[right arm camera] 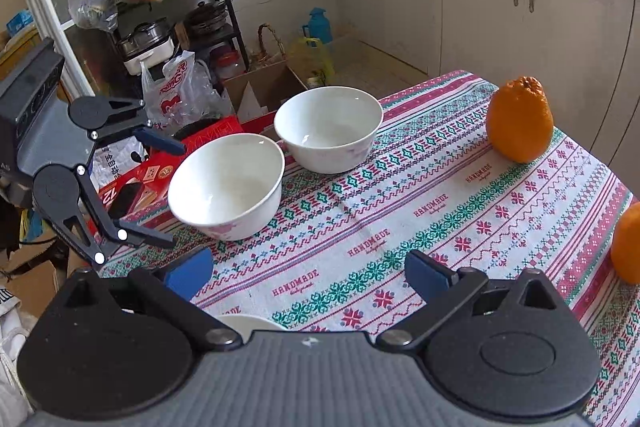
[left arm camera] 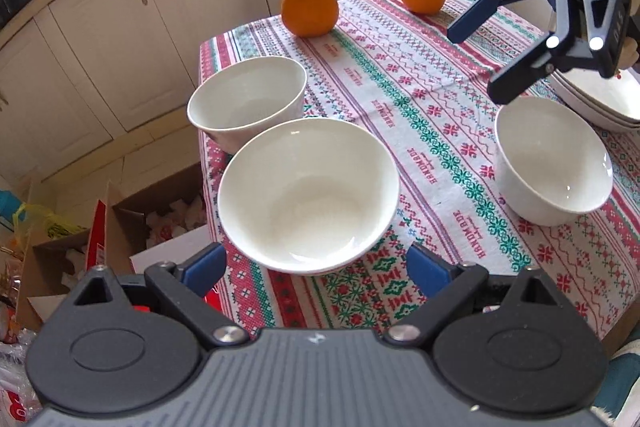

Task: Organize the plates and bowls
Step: 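Set the bowl down, open the right gripper and withdraw, then grasp the rim of another white floral bowl with the right gripper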

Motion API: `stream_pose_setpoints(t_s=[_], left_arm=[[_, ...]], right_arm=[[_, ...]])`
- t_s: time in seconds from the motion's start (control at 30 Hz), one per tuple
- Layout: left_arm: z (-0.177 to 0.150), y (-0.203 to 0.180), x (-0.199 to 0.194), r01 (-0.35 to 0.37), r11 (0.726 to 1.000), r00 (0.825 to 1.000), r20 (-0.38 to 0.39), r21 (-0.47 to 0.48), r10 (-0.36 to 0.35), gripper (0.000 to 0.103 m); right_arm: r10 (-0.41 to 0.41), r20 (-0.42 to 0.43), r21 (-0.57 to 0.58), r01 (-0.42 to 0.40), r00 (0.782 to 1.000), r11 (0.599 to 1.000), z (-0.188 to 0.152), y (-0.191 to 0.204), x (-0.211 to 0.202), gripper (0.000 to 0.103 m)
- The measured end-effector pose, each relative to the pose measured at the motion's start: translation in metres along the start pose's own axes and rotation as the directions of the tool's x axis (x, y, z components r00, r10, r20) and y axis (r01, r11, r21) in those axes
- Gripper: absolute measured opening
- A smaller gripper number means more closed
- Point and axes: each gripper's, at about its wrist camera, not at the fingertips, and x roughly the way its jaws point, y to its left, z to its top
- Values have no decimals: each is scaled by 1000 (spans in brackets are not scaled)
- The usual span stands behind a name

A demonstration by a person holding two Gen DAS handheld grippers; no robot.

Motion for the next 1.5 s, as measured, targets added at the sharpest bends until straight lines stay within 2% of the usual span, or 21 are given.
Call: stream_pose_setpoints(t_s=[0.07,0.2,0.4,0.47,0.6,0.73,0.93,1.0,1.1,1.23,1.5], left_arm=[[5,4,3,17,1000,999,-28,-20,-18,96],[14,11,7,34,999,998,-58,-24,-36,96],[12,14,10,43,999,995,-89,-15,-44,96],[9,12,8,54,998,996,-69,-20,-55,96],[2,11,10,54,998,998,-18,-42,-55,96],[-15,9,13,21,999,998,52,-44,-18,96],[-41,-1,9,-23,999,984,176,-35,29,96],[-44,-3,12,-54,998,980,191,-36,60,96],[-43,-1,15,-61,995,974,213,-84,78,96],[-39,-4,12,-68,995,963,256,-79,86,96],[-37,0,14,-36,997,959,278,-75,55,94]], right_arm=[[33,-10,30,-32,999,999,10,-9,-3,103],[44,-22,49,-43,999,998,25,-25,-3,103],[86,-24,91,-83,996,992,31,-38,13,103],[106,-33,90,-103,994,991,33,-36,19,103],[94,-29,37,-93,995,995,33,-22,23,103],[76,14,21,-76,997,997,24,-11,27,103],[56,43,-45,-54,997,998,21,17,38,103],[57,42,-45,-55,998,997,25,27,42,103],[47,27,-17,-46,999,999,31,37,50,101],[15,2,-12,-15,1000,1000,40,47,60,97],[29,-49,31,-27,998,999,48,48,83,90]])
